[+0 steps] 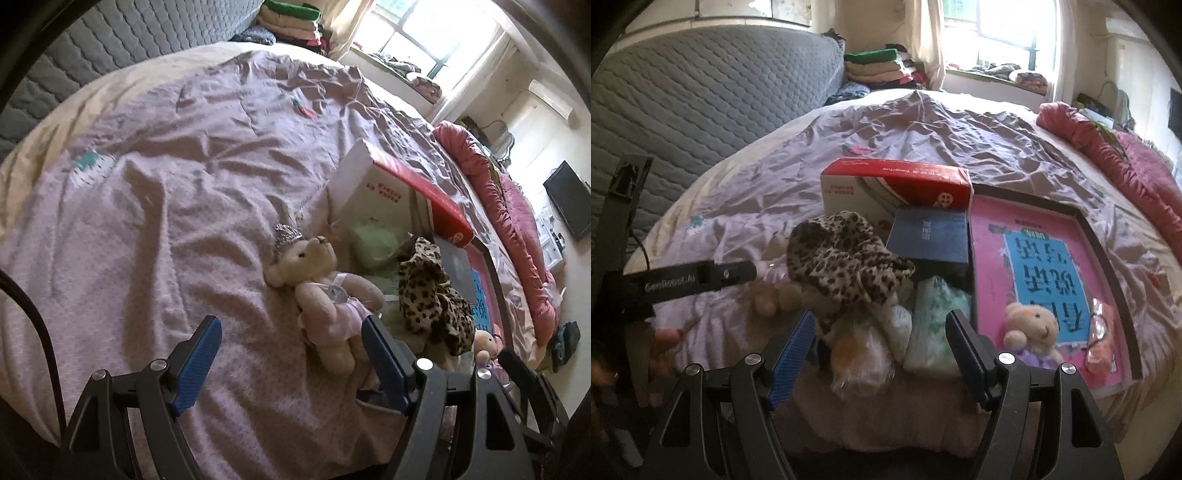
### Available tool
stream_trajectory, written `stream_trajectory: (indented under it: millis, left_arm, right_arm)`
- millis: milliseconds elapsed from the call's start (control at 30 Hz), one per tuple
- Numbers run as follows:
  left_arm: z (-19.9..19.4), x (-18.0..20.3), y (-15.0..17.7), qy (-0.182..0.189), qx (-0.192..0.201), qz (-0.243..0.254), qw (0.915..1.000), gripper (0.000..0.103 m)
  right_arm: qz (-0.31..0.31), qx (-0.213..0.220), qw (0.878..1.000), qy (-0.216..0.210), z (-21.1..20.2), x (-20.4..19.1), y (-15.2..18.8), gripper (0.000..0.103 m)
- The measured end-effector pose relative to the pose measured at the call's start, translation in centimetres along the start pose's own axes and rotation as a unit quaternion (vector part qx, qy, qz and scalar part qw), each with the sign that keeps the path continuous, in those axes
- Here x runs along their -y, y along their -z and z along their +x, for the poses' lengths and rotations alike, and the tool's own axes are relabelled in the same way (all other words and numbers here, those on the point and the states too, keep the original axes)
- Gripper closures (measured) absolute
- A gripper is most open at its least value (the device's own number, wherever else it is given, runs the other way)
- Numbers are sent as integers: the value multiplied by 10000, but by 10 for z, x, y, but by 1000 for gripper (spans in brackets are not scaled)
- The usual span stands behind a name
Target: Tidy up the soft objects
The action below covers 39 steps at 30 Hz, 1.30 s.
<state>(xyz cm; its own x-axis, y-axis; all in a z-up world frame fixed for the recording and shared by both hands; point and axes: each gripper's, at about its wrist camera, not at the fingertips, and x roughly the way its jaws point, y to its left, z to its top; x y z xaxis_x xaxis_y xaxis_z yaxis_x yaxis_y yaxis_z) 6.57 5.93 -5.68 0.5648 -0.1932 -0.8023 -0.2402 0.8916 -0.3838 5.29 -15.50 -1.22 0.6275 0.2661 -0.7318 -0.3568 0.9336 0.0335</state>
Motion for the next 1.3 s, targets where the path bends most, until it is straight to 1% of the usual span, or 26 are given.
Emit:
stream_trajectory:
  millis: [100, 300, 400, 467, 500, 533, 567, 600, 667, 700, 767, 800, 833, 867, 967, 1067, 1200, 1300]
  left_arm:
    - [4, 0, -2, -3, -32, -26, 10000, 26]
    - [18, -1, -8, 19, -79, -89, 9999, 26]
    - [25, 1, -8, -42, -86, -8, 10000, 26]
    - [28, 1, -9, -5, -93, -20, 10000, 26]
    - [29, 2, -10, 18, -89, -23, 10000, 26]
    - [30, 2, -11, 40, -81, -22, 10000, 26]
    - [31, 3, -12, 71, -77, -29, 9999, 26]
    - [32, 3, -12, 112, -83, -38, 9999, 26]
    - [36, 4, -13, 166, -88, -82, 9998, 26]
    - [37, 4, -14, 201, -82, -97, 9997, 28]
    - [40, 5, -15, 303, -110, -119, 9994, 38]
    - [42, 6, -16, 309, -154, -102, 9994, 50]
    - [45, 8, -17, 213, -193, -67, 9996, 62]
    - [48, 10, -19, 228, -244, -59, 9994, 66]
    - [51, 12, -21, 223, -276, -73, 9993, 70]
    - [48, 8, -20, 330, -174, -154, 9992, 73]
    - [28, 7, -19, 517, 117, -148, 9985, 73]
    - [10, 14, -15, 499, 348, 43, 9981, 73]
  right_arm:
    - [-152, 46, 9999, 23, 12, -5, -8, 28]
    - [-403, -113, 9990, -125, 38, -13, -17, 28]
    - [-603, -126, 9981, 33, 47, -18, -20, 28]
    - [-642, -129, 9978, 81, 51, -18, -21, 28]
    - [-605, -89, 9981, 85, 52, -16, -21, 31]
    - [-566, -62, 9983, 81, 53, -14, -22, 40]
    - [-541, -69, 9985, 72, 55, -12, -22, 51]
    - [-537, -74, 9985, 43, 56, -12, -22, 56]
    - [-499, -182, 9985, -119, 59, -8, -19, 71]
    - [-459, -205, 9986, -165, 60, -7, -19, 75]
    - [-302, -200, 9988, -315, 59, -3, -16, 79]
    - [-234, -172, 9989, -373, 58, -1, -15, 80]
    - [-158, -116, 9988, -454, 55, 2, -14, 81]
    - [-61, -90, 9985, -540, 53, 4, -15, 82]
    - [168, -17, 9971, -746, 48, 11, -16, 83]
    - [141, 140, 9967, -783, 38, 12, -17, 83]
    - [237, 299, 9957, -844, 28, 15, -21, 84]
    - [277, 426, 9950, -860, 20, 16, -23, 84]
